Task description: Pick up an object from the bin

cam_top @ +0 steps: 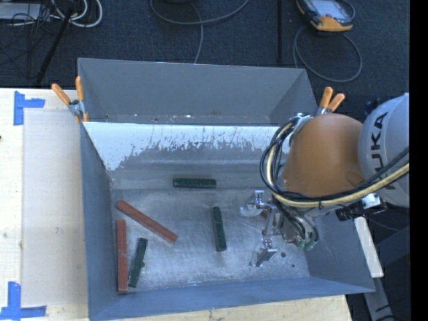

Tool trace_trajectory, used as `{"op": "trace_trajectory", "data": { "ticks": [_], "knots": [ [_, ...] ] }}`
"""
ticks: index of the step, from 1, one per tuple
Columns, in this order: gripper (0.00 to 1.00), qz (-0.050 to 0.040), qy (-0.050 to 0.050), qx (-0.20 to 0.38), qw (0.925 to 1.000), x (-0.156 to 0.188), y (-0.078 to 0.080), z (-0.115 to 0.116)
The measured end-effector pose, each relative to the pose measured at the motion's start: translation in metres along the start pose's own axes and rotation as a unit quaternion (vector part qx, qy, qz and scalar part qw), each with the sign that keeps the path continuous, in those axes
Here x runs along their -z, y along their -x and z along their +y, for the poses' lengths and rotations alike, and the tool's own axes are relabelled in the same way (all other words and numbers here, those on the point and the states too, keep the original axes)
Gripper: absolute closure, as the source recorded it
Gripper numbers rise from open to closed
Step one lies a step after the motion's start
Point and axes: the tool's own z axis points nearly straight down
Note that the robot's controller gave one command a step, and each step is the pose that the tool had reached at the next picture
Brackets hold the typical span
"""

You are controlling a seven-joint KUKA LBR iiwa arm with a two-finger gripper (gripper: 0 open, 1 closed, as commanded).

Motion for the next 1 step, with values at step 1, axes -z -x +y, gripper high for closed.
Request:
{"op": "trace_trajectory", "data": {
  "ticks": [1],
  "knots": [
    [0.0, 0.0, 0.0, 0.0, 1.0, 0.0, 0.0, 0.0]
  ]
}}
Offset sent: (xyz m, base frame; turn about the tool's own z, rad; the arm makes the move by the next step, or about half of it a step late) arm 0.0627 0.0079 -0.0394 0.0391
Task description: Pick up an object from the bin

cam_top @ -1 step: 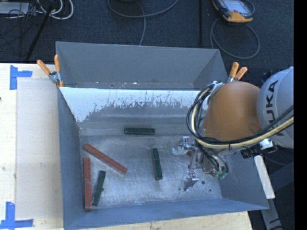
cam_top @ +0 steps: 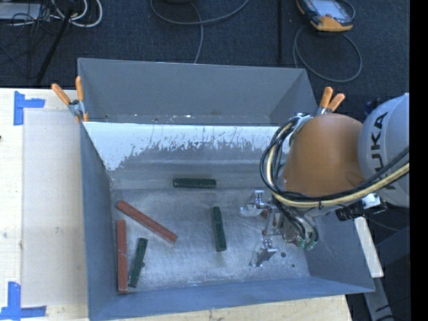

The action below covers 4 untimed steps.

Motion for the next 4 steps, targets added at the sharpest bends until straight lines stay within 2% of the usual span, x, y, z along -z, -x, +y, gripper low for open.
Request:
{"op": "trace_trajectory", "data": {
  "ticks": [1, 2, 3, 4],
  "knots": [
    [0.0, -0.0028, 0.0, -0.013, 0.9999, -0.027, 0.047, 0.006],
    [0.0, -0.0004, 0.0, -0.012, 0.9999, -0.036, 0.064, 0.015],
    [0.0, -0.0039, 0.0, 0.059, 0.9983, -0.068, 0.073, 0.016],
    [1.0, -0.0076, 0.0, 0.193, 0.9812, -0.105, 0.083, 0.019]
  ]
}}
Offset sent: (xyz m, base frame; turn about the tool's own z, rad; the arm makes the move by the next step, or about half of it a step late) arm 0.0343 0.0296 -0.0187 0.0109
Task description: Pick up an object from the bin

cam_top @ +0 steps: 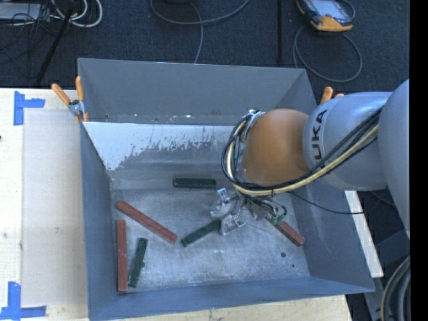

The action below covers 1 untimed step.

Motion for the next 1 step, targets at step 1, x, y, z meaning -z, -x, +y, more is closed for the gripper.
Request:
{"op": "trace_trajectory", "data": {
  "ticks": [1],
  "knots": [
    [1.0, 0.0, 0.0, 0.0, 1.0, 0.0, 0.0, 0.0]
  ]
}}
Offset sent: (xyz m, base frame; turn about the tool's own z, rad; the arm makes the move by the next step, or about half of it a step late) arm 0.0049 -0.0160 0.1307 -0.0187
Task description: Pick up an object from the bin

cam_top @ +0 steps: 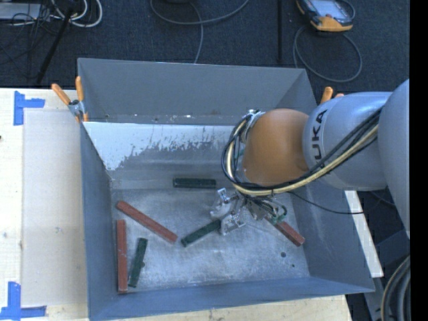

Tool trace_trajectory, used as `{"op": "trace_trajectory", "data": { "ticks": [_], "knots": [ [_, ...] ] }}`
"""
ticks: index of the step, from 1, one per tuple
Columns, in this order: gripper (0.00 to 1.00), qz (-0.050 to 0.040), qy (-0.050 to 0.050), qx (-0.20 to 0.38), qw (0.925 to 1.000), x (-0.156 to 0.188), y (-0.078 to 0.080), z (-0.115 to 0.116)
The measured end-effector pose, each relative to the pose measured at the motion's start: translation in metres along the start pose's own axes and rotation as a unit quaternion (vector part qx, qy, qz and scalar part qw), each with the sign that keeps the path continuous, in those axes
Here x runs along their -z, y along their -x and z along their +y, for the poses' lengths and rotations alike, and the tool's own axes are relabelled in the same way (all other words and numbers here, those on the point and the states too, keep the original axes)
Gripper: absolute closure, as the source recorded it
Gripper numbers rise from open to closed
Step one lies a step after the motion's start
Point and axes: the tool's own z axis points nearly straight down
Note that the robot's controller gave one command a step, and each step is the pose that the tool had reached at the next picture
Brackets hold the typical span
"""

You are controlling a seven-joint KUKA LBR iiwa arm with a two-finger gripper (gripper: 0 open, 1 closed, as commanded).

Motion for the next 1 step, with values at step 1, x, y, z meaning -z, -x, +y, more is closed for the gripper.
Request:
{"op": "trace_trajectory", "data": {
  "ticks": [1],
  "knots": [
    [1.0, 0.0059, 0.001, 0.008, 0.9999, 0.1303, 0.0009, -0.0165]
  ]
}}
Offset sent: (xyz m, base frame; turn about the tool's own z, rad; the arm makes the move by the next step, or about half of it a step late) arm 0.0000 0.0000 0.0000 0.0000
